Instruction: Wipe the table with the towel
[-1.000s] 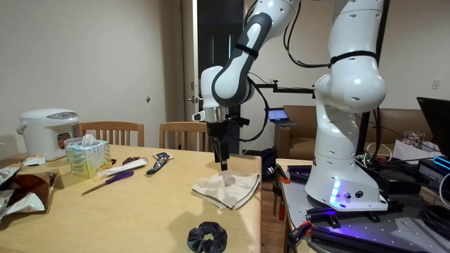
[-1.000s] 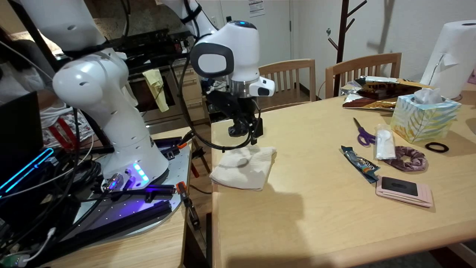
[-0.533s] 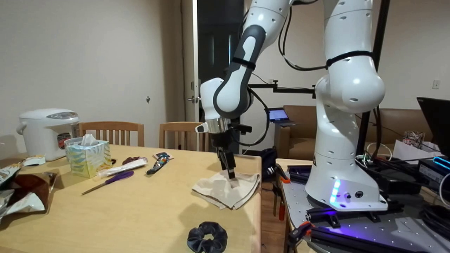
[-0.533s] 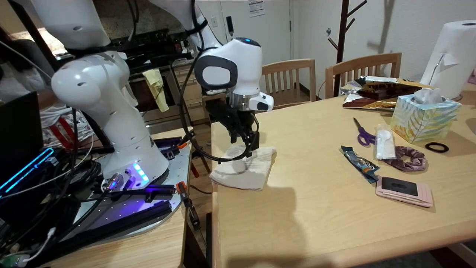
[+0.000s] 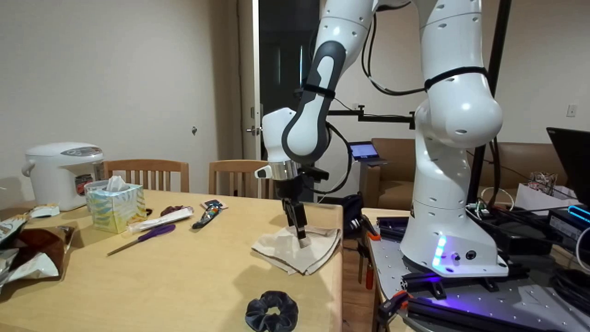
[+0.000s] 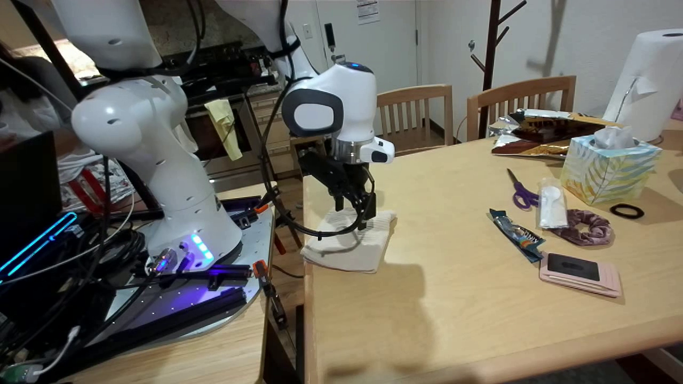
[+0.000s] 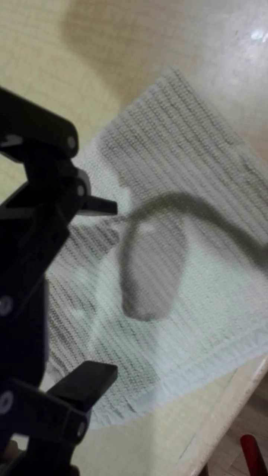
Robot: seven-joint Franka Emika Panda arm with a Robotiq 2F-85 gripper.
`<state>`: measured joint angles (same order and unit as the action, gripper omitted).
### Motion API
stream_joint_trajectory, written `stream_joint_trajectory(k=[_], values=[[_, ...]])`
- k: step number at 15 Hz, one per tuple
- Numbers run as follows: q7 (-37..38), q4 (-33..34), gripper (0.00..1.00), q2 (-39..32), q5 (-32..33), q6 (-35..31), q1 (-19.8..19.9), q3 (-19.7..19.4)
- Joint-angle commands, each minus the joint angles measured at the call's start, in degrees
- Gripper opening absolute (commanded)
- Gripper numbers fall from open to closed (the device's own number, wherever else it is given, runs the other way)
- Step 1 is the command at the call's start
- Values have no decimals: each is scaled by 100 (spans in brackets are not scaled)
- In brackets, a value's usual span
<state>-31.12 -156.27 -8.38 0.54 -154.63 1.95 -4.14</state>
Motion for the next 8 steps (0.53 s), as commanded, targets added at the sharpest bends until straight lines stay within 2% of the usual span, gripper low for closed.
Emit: stream_joint_trajectory(k=[1,4,8], values=[[46,8,100,5,61,17,178,164],[248,220,100,-165,957,-13,65,7],[73,423,100,-501,1217,-113,150,67]])
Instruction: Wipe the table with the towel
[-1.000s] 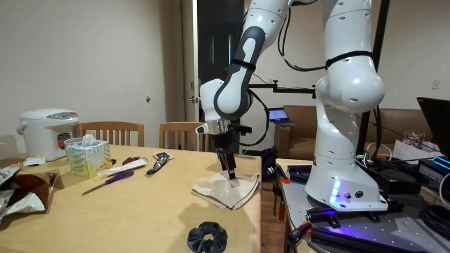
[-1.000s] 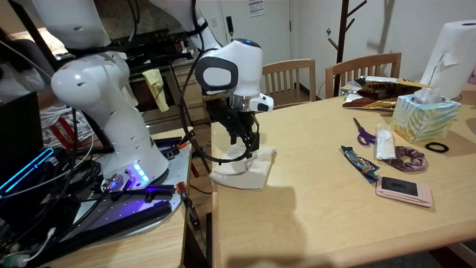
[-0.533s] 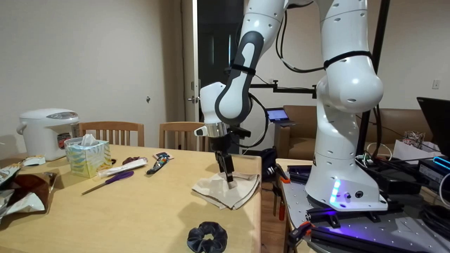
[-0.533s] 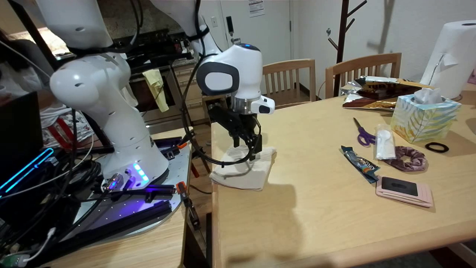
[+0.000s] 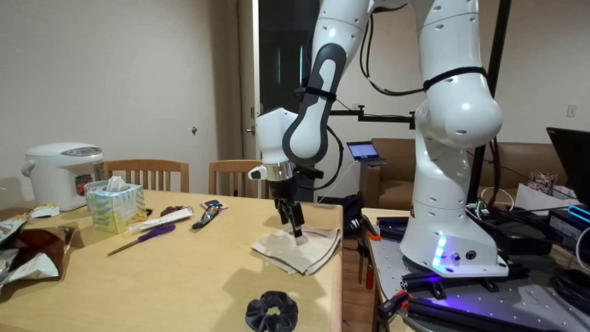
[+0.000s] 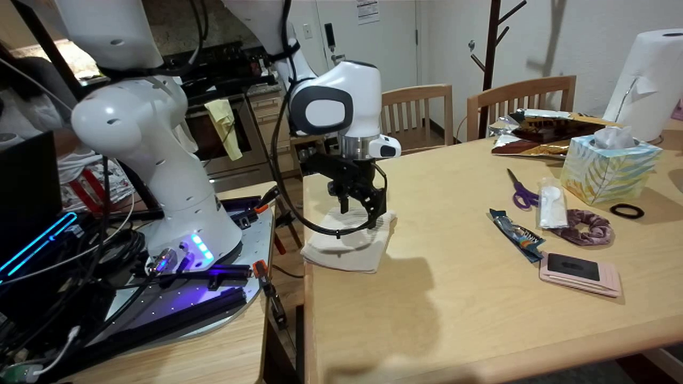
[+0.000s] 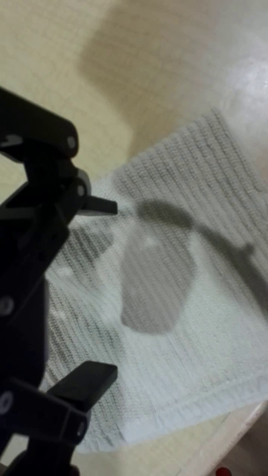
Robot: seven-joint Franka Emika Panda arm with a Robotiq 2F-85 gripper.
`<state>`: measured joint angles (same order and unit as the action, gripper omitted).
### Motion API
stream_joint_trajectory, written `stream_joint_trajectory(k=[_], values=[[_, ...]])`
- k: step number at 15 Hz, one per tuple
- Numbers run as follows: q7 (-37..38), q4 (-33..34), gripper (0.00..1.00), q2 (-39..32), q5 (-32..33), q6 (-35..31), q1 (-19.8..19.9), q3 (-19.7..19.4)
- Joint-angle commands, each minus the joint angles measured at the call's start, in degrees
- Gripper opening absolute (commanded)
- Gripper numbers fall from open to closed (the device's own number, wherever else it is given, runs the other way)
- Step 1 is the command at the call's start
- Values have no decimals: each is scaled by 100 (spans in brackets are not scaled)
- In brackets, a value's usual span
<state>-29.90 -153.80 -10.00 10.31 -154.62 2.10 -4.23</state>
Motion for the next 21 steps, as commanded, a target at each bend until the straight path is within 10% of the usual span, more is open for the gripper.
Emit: stream_joint_trajectory(k=[1,7,13,21], values=[[-83,188,100,-417,213,-194,169,102],[-901,108,100,-868,-847,-897,1016,857],[-1567,143,47,-1076,-2006,-1237,2134,1843],[-863,186,2,-654,-1412,-772,1420,1311]])
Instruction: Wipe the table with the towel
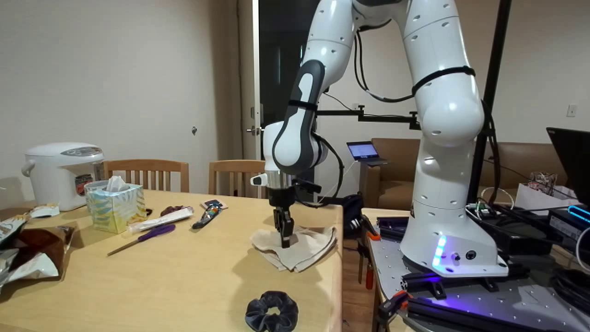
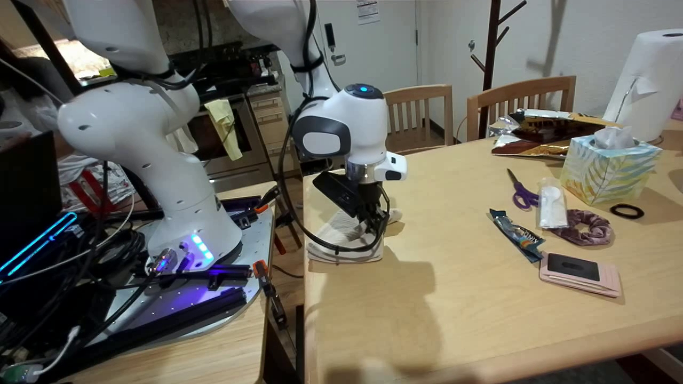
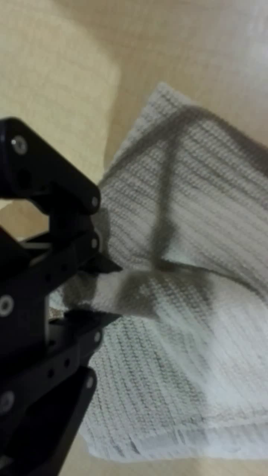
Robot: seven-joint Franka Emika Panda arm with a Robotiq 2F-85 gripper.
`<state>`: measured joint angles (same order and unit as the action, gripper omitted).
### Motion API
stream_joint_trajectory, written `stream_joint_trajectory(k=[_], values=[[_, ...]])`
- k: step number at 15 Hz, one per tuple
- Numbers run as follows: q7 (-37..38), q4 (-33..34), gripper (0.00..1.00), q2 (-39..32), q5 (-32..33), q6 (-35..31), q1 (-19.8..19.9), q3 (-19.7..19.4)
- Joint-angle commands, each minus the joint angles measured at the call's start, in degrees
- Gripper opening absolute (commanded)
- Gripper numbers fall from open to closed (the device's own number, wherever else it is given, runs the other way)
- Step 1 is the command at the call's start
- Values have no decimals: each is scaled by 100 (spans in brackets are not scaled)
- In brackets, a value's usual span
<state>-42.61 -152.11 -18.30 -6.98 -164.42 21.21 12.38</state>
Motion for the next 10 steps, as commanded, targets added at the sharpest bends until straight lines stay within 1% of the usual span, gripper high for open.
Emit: stream_joint_trajectory(k=[1,2,3,4,7,10], values=[[651,51,2,281,538,379,-753,-555],[865,121,4,342,733,534,-962,-713],[956,244,3,377,877,764,-1078,-768],[990,350,4,401,970,973,-1150,-798],[784,816,4,340,881,1500,-1232,-758],[708,1197,4,306,884,1831,-1287,-806]])
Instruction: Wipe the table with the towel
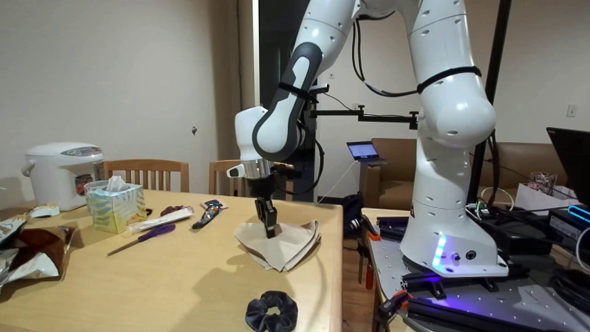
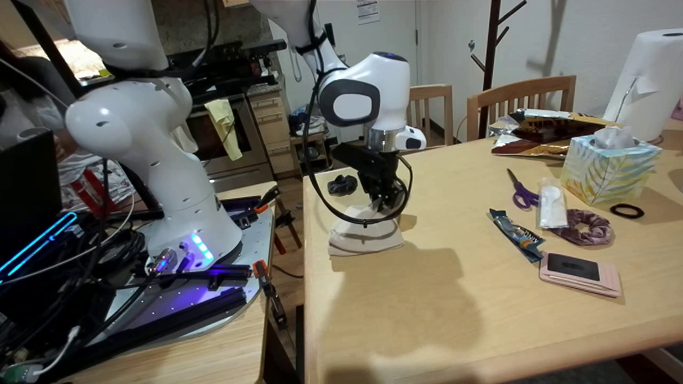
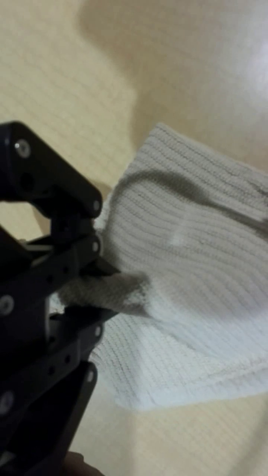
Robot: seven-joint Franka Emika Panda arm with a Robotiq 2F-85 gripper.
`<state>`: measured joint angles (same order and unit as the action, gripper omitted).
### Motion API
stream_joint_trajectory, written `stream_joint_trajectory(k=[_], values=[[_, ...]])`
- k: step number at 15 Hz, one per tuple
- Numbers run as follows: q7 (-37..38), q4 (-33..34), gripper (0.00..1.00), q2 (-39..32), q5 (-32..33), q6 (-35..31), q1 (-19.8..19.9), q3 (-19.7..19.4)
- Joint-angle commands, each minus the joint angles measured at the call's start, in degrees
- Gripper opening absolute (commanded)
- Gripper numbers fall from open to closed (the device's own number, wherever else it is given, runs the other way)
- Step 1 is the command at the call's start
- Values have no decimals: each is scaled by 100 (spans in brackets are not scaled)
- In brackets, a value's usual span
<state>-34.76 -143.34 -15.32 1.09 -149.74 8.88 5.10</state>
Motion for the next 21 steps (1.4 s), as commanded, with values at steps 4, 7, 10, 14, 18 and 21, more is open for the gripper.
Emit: stream_joint_trajectory(k=[4,7,10,14,18,21], values=[[-70,813,4,16,137,702,-109,-141],[96,1313,4,-317,278,809,-260,-165],[46,1691,4,-343,333,1057,-366,-132],[34,2259,4,-246,362,1649,-506,-121],[-80,2944,4,-219,304,2363,-550,-115],[-219,3382,4,-302,206,2930,-506,-121]])
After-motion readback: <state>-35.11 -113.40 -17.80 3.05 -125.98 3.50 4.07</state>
